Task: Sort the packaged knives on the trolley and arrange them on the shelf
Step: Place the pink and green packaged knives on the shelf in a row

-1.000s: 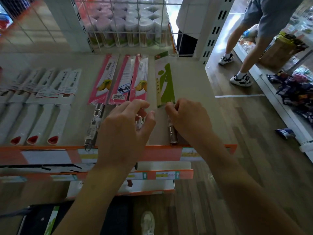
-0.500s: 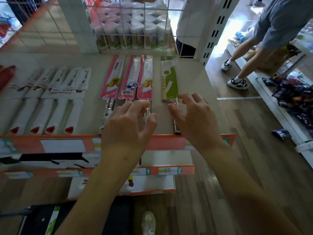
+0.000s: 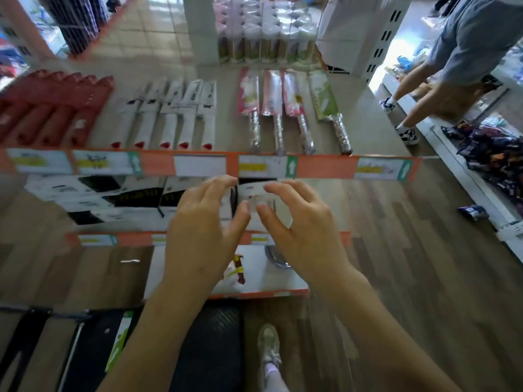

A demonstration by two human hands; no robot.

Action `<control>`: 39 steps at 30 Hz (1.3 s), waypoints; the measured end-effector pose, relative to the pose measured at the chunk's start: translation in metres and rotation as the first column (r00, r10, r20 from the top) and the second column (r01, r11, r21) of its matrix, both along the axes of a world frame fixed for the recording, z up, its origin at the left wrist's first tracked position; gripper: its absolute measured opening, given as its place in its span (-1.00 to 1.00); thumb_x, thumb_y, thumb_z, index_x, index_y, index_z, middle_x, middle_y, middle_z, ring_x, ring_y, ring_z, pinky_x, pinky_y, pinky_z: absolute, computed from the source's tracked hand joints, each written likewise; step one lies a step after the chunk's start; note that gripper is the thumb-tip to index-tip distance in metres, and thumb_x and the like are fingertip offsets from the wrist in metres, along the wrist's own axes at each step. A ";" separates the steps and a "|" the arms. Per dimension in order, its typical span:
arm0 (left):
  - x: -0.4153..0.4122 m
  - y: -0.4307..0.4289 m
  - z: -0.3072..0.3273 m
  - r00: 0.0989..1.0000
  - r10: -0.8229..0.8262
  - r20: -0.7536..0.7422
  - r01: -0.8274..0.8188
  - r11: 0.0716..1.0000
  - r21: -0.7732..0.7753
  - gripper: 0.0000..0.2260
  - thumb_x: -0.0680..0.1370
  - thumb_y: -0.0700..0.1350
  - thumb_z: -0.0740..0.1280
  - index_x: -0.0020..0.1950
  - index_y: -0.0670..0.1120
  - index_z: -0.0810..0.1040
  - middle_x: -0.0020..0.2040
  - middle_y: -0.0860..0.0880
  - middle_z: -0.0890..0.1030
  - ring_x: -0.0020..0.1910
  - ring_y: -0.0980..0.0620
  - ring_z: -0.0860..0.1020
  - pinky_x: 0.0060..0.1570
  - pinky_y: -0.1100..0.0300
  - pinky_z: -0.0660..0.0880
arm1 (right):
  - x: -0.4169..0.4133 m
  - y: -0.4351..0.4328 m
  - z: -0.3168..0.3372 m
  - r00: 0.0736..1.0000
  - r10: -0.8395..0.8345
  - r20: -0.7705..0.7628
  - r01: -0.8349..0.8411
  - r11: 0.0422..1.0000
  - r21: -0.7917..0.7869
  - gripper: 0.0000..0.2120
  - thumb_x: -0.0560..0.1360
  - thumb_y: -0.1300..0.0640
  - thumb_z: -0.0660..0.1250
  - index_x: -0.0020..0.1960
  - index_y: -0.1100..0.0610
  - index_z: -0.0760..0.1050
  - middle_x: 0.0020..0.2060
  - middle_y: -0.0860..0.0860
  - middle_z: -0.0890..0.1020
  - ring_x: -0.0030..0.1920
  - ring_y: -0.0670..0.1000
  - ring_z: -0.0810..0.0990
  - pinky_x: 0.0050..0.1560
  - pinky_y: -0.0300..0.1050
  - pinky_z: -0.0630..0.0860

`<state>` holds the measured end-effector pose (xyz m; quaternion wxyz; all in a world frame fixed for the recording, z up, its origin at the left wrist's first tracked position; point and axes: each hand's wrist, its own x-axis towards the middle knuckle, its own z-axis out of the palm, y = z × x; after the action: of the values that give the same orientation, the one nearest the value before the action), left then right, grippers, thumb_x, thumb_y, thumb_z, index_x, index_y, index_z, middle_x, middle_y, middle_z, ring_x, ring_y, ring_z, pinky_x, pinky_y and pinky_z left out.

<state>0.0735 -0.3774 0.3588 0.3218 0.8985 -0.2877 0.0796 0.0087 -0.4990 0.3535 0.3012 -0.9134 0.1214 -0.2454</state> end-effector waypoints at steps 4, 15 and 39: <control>-0.019 0.074 -0.016 1.000 0.003 -0.007 -0.003 0.999 0.041 -0.64 0.47 0.00 0.24 0.20 -0.12 0.51 0.12 -0.10 0.60 0.08 -0.10 0.55 0.00 0.24 0.33 | -0.021 0.076 -0.022 0.998 0.005 -0.057 -0.001 0.997 0.074 -0.66 0.50 0.01 0.24 0.17 0.18 0.52 0.09 0.07 0.58 0.01 0.04 0.57 0.01 -0.16 0.51; -0.087 0.232 -0.065 0.987 0.094 -0.131 -0.076 0.988 0.135 -0.68 0.50 -0.09 0.33 0.23 -0.13 0.49 0.15 -0.10 0.58 0.12 -0.10 0.51 0.02 0.25 0.30 | -0.077 0.226 -0.078 0.957 0.087 -0.275 -0.029 0.978 0.208 -0.69 0.53 0.09 0.25 0.25 0.15 0.47 0.22 0.06 0.51 0.18 0.07 0.48 0.14 -0.13 0.40; -0.156 0.415 -0.147 0.859 0.372 -0.351 -0.267 0.912 0.312 -0.65 0.54 -0.03 0.25 0.31 -0.11 0.42 0.22 -0.10 0.52 0.18 -0.08 0.47 0.09 0.04 0.43 | -0.121 0.392 -0.149 0.754 0.263 -0.602 -0.132 0.958 0.254 -0.68 0.56 0.01 0.20 0.26 0.09 0.43 0.18 0.02 0.50 0.10 -0.01 0.50 0.02 -0.16 0.42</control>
<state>-0.0823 0.0378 0.2122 0.2392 0.9642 -0.0688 -0.0918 -0.1125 -0.1075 0.2044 0.3556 -0.9160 0.1410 0.1206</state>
